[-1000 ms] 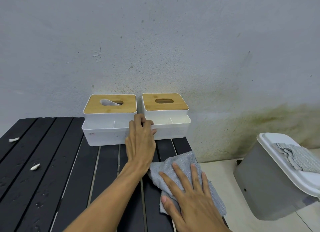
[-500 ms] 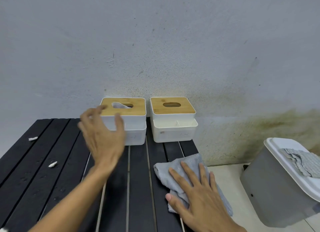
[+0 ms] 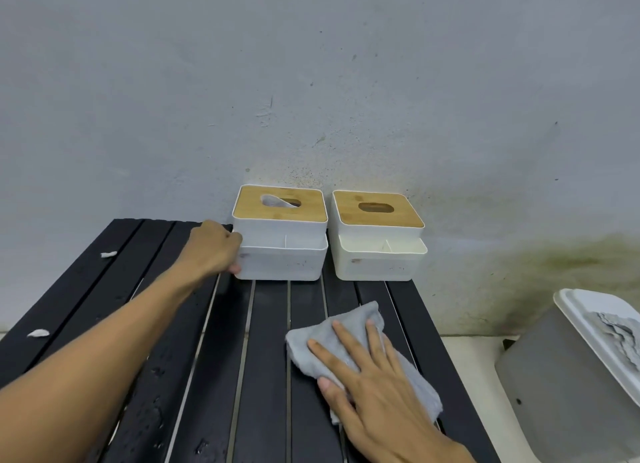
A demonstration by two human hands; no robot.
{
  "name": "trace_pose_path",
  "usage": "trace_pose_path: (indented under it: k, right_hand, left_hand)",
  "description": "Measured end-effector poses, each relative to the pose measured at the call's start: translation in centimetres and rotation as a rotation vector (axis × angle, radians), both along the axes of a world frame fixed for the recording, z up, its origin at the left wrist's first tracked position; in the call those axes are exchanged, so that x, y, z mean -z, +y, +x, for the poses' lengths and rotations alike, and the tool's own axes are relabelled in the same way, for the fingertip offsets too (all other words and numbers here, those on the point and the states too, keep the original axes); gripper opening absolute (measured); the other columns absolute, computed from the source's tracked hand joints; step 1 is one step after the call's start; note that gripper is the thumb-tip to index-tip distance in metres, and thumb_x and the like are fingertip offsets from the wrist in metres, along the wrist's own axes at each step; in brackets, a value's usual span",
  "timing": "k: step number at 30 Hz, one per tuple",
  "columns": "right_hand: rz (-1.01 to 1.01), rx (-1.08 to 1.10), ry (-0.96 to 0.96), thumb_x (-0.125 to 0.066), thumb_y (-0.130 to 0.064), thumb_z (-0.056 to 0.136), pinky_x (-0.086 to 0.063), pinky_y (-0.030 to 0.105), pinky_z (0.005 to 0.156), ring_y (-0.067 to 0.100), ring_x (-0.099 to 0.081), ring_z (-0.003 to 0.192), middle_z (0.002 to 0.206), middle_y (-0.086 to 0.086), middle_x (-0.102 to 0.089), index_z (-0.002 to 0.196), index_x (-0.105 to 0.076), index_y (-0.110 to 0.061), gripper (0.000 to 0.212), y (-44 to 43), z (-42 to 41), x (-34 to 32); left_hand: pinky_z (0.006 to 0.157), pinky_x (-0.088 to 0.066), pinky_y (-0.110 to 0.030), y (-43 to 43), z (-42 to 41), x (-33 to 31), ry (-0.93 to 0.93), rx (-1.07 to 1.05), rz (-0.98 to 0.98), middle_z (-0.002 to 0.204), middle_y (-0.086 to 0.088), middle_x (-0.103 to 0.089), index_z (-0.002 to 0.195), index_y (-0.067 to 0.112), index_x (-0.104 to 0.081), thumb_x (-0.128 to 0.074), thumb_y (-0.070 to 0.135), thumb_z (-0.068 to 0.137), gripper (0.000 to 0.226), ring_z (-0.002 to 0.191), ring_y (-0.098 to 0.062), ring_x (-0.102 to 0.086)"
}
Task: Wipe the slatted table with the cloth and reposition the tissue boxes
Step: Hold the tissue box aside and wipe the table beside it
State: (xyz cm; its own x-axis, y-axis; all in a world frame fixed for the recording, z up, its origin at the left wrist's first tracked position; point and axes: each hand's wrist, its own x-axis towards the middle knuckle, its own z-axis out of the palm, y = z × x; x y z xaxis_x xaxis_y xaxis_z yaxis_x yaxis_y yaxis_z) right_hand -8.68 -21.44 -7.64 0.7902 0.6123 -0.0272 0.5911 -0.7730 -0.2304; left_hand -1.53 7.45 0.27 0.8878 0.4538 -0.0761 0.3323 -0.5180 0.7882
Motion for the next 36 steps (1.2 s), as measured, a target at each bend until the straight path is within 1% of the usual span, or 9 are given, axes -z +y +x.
trace_pose_path:
  k: [5,11,17,19,21,23,29,32,36]
  right_hand:
    - [-0.017,-0.013,0.03,-0.016,-0.077,0.094,0.018,0.048,0.12,0.026,0.033,0.147,0.164,-0.018,0.019,0.149,0.003,-0.063,0.06,4.0,1.9,-0.8]
    - [0.016,0.026,0.029,-0.007,-0.089,0.08,0.015,0.055,0.119,0.033,0.025,0.15,0.167,-0.009,0.012,0.153,0.003,-0.056,0.081,9.9,6.0,-0.7]
    - [0.045,0.161,0.045,0.0,-0.084,0.079,0.01,0.062,0.118,0.042,0.015,0.151,0.168,0.003,-0.001,0.159,-0.01,-0.039,0.092,15.4,12.0,-0.7]
    - [0.062,0.212,0.04,-0.006,-0.078,0.086,0.009,0.063,0.117,0.044,0.014,0.15,0.168,0.003,0.0,0.159,-0.004,-0.036,0.085,16.8,13.9,-0.8]
    - [0.05,0.252,0.029,-0.014,-0.072,0.093,0.008,0.063,0.117,0.045,0.015,0.149,0.168,0.004,0.002,0.159,0.003,-0.034,0.077,17.7,15.5,-0.7]
    - [0.027,0.289,0.007,-0.018,-0.066,0.097,0.006,0.065,0.116,0.048,0.013,0.149,0.167,0.005,-0.003,0.159,-0.003,-0.034,0.072,18.5,16.5,-0.5]
    - [0.028,0.357,-0.025,-0.016,-0.062,0.099,0.006,0.068,0.115,0.054,0.011,0.146,0.164,0.009,-0.012,0.157,-0.021,-0.032,0.066,20.4,16.9,-0.5]
    - [-0.03,0.272,0.016,-0.013,-0.063,0.098,0.013,0.067,0.114,0.056,0.018,0.144,0.167,0.012,0.001,0.157,-0.018,-0.041,0.063,21.1,16.1,-0.4]
    - [-0.083,0.055,0.039,-0.017,-0.059,0.101,0.015,0.061,0.117,0.051,0.018,0.146,0.168,0.004,0.004,0.156,-0.009,-0.049,0.056,22.1,12.9,-0.8]
  left_hand:
    - [0.074,-0.05,-0.033,1.5,-1.0,-1.2,-0.028,0.035,0.105,0.054,-0.012,-0.07,0.052,0.006,-0.055,-0.045,0.011,0.089,0.038,0.075,-0.028,-0.071]
    - [0.089,-0.053,-0.037,3.7,-2.9,-3.4,-0.081,0.043,0.138,0.057,-0.013,-0.071,0.061,-0.005,-0.061,-0.046,0.011,0.088,0.035,0.073,-0.023,-0.072]
    - [0.09,-0.054,-0.039,6.5,-3.6,-5.4,-0.146,0.026,0.121,0.06,-0.013,-0.072,0.068,-0.011,-0.067,-0.048,0.014,0.088,0.037,0.07,-0.022,-0.073]
    - [0.083,-0.047,-0.033,7.5,-3.7,-6.1,-0.157,0.016,0.083,0.071,-0.025,-0.072,0.079,-0.018,-0.064,-0.05,0.02,0.084,0.04,0.063,-0.023,-0.074]
    - [0.078,-0.042,-0.036,8.1,-4.1,-6.7,-0.167,0.025,0.081,0.085,-0.033,-0.07,0.083,-0.002,-0.069,-0.048,0.026,0.077,0.035,0.058,-0.024,-0.074]
    - [0.078,-0.043,-0.038,8.4,-4.7,-7.3,-0.17,0.03,0.085,0.089,-0.035,-0.068,0.085,0.006,-0.067,-0.047,0.027,0.075,0.03,0.058,-0.025,-0.074]
    - [0.086,-0.047,-0.044,9.4,-5.5,-8.2,-0.176,-0.001,0.037,0.091,-0.033,-0.07,0.089,-0.001,-0.068,-0.045,0.029,0.068,0.043,0.058,-0.027,-0.074]
    - [0.093,-0.052,-0.045,9.9,-5.3,-8.4,-0.186,-0.038,0.028,0.085,-0.024,-0.074,0.095,-0.019,-0.063,-0.047,0.023,0.078,0.048,0.059,-0.026,-0.074]
    - [0.086,-0.049,-0.029,10.2,-5.2,-8.4,-0.226,-0.072,0.023,0.081,-0.02,-0.075,0.094,-0.014,-0.068,-0.046,0.014,0.085,0.036,0.058,-0.027,-0.073]
